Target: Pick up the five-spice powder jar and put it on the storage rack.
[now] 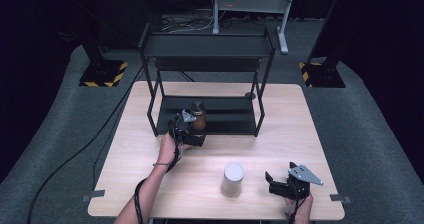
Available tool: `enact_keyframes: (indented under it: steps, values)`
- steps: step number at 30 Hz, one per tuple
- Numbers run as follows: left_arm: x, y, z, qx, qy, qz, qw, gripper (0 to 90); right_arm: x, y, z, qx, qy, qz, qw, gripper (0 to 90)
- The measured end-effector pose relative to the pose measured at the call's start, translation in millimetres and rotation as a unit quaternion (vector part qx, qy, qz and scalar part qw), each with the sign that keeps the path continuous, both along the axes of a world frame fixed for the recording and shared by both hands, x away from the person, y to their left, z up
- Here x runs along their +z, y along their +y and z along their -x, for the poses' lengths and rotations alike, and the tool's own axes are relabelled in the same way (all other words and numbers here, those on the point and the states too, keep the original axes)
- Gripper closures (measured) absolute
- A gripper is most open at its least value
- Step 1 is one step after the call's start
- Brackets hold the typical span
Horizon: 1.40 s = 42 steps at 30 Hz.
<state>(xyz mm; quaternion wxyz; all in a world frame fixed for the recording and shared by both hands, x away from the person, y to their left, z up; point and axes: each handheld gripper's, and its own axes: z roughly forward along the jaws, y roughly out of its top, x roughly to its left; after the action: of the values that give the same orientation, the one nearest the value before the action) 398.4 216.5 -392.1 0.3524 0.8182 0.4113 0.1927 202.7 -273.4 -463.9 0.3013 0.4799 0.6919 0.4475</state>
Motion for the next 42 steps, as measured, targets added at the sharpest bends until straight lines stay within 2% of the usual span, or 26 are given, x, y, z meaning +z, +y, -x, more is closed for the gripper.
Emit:
enact_keyframes:
  steps: [4,9,13,19,24,26,33,42]
  values:
    - [-6.1,13.3,13.4,-0.015,0.012,0.013,0.9997,0.1,0.4,0.8,-0.2,-0.001,0.001,0.002,1.0000,0.0]
    - [-12.4,21.3,30.3,-0.032,0.018,-0.002,0.9993,0.1,0.9,1.4,-0.7,-0.001,0.002,0.004,1.0000,0.0]
    - [-18.6,31.5,43.8,-0.038,0.027,-0.002,0.9989,0.2,1.3,1.6,-1.1,0.000,0.003,0.005,1.0000,0.0]
    - [-26.1,45.7,69.8,-0.035,0.028,-0.001,0.9990,0.2,1.6,1.7,-1.3,0.000,0.004,0.006,1.0000,0.0]
    - [-35.9,58.0,85.1,-0.029,0.039,-0.001,0.9988,0.2,2.0,2.7,-1.8,-0.001,0.005,0.008,1.0000,0.0]
    - [-38.2,58.7,92.5,-0.022,0.030,-0.007,0.9993,0.4,2.5,3.2,-2.3,0.000,0.007,0.010,0.9999,0.0]
    - [-42.1,62.9,106.4,-0.018,0.022,0.000,0.9996,0.3,2.8,3.1,-2.6,0.000,0.008,0.010,0.9999,0.0]
    - [-44.2,64.0,113.1,-0.010,0.016,0.003,0.9998,0.3,3.2,3.5,-3.1,-0.004,0.011,0.008,0.9999,0.0]
